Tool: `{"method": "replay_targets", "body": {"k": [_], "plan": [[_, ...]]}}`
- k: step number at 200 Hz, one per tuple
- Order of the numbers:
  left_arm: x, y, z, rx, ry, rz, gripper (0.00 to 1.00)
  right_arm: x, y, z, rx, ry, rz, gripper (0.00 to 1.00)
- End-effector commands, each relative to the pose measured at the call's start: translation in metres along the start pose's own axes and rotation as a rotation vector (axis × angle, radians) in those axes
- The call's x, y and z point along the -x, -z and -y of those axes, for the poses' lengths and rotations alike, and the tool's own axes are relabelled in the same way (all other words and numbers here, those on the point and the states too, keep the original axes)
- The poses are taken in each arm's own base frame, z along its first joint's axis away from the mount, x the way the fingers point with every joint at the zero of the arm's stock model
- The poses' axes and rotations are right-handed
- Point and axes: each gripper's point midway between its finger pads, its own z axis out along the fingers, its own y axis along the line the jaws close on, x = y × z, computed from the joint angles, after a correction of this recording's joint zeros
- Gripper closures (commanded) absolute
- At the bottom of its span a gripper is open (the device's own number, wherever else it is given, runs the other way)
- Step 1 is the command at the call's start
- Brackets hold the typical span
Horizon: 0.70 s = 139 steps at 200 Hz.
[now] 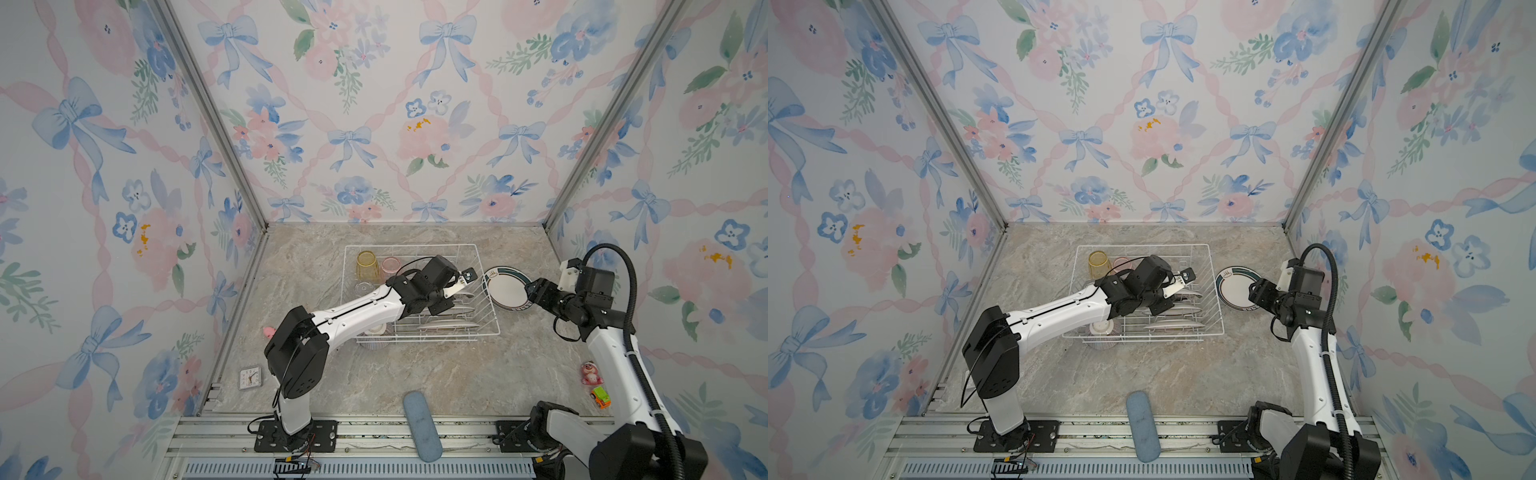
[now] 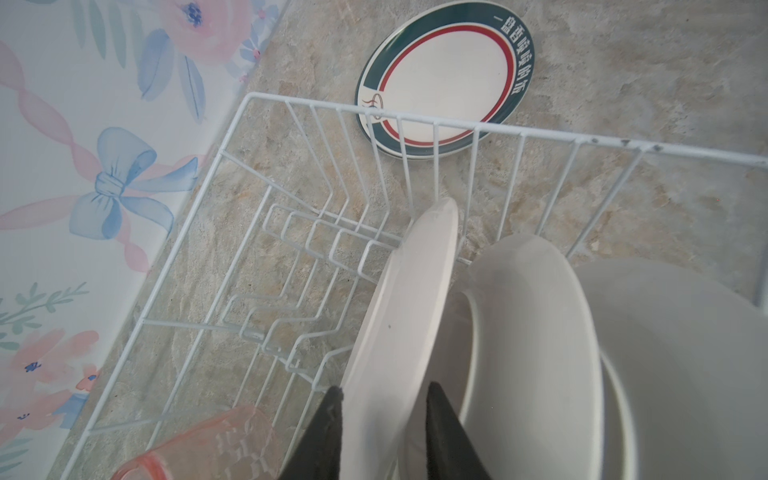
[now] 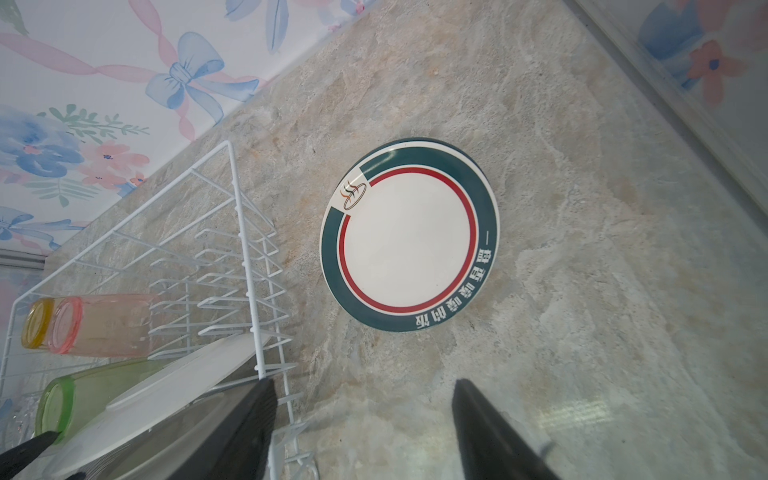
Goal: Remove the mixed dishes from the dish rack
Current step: 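Reach the left gripper into the rack onto the next red-rimmed plate, then grip the red-rimmed plate edge with the left gripper and lift it upward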
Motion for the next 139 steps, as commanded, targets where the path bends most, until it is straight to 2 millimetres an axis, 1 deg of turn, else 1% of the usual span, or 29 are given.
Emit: {"method": "replay_targets", "body": {"k": [1,68,91,139], "plan": [[-0.003,-0.007,-0.008,0.015,-0.029,-0.028,0.70,0.002,0.000,-0.001,0.009,0.012,0.002,0.30],[-0.004,-0.017,-0.031,0.036,-0.036,-0.034,0.73,0.003,0.003,0.001,0.009,0.008,0.011,0.30],[-0.005,-0.020,-0.032,0.029,-0.048,-0.035,0.77,0.002,0.003,0.002,0.007,0.003,0.013,0.30],[-0.011,-0.031,-0.029,0.002,-0.076,-0.065,0.81,0.001,0.004,0.003,0.007,-0.001,0.012,0.30]]}}
